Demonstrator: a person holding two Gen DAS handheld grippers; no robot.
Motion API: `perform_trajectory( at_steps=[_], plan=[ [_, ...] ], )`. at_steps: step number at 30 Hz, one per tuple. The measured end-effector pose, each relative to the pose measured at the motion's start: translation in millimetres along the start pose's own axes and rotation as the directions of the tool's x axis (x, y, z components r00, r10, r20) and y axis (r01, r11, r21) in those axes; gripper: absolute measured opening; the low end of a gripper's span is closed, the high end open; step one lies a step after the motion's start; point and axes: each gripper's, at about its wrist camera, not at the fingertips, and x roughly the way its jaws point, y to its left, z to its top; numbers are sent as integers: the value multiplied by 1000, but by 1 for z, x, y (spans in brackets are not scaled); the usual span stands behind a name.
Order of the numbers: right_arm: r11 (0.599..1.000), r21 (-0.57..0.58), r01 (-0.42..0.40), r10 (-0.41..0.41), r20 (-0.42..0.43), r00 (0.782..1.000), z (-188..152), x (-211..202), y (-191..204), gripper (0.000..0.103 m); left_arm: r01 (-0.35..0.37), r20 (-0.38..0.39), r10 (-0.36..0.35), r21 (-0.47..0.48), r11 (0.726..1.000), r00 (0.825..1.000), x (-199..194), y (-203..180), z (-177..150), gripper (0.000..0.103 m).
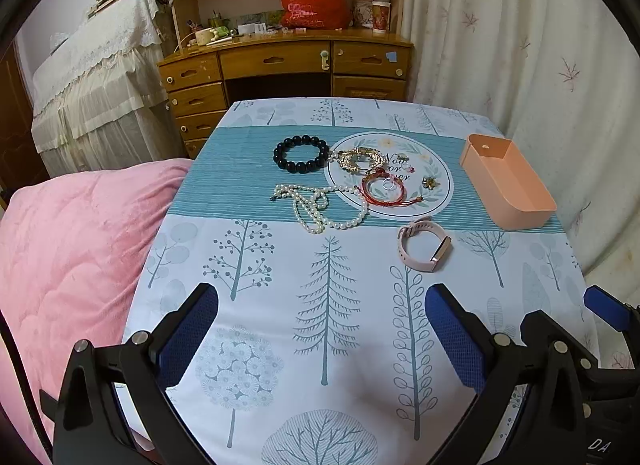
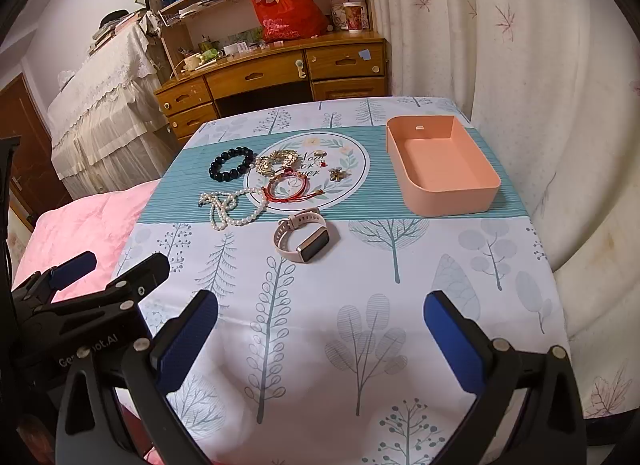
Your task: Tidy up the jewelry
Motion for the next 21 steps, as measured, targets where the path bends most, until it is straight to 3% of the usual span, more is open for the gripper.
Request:
perform_trajectory(
  at_steps=[21],
  plan=[
    [1000, -4, -6, 6, -5, 1000, -3, 5, 4, 103, 5, -15, -5, -11, 1000, 1000, 6, 4, -3, 102]
  ],
)
